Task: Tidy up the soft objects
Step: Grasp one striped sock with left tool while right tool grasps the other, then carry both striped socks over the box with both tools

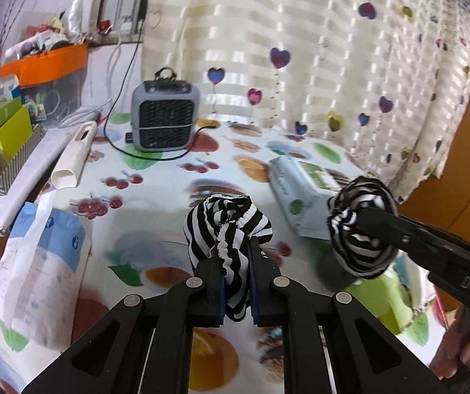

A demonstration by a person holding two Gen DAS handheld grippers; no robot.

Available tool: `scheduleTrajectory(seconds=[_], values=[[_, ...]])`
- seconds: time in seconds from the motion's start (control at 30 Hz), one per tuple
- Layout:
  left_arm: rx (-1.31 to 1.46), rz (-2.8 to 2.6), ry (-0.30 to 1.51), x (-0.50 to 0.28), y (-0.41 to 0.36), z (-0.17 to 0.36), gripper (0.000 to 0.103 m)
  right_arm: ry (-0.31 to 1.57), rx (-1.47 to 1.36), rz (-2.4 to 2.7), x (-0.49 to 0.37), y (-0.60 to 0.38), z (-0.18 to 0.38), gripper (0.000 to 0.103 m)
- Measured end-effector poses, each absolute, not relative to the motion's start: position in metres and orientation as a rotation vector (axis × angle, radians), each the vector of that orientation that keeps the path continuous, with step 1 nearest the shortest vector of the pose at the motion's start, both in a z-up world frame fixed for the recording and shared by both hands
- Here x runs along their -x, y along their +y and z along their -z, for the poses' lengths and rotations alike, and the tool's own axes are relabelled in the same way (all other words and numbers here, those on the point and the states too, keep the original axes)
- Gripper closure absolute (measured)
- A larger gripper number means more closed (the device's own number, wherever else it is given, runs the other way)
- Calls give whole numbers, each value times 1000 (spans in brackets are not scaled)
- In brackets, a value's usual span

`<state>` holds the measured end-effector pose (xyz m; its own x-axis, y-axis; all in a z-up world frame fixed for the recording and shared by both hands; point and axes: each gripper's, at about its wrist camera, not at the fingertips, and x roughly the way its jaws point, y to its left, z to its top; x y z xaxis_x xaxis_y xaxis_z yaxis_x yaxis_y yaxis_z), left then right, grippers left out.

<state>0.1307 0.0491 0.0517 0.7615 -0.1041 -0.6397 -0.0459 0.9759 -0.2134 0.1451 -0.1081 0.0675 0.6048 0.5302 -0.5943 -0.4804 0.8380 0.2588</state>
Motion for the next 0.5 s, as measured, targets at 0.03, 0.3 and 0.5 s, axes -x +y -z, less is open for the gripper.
scheduleTrajectory(seconds=[0.03, 0.3, 0.5], values=[[221, 40, 702, -128, 46, -54, 93, 708, -75, -585, -142, -110, -69, 94], [203, 93, 675, -107, 23, -70, 93, 683, -93, -575, -125, -130, -78, 94], [193, 117, 670, -103, 10, -74, 93, 674, -98, -567, -118, -140, -81, 94]])
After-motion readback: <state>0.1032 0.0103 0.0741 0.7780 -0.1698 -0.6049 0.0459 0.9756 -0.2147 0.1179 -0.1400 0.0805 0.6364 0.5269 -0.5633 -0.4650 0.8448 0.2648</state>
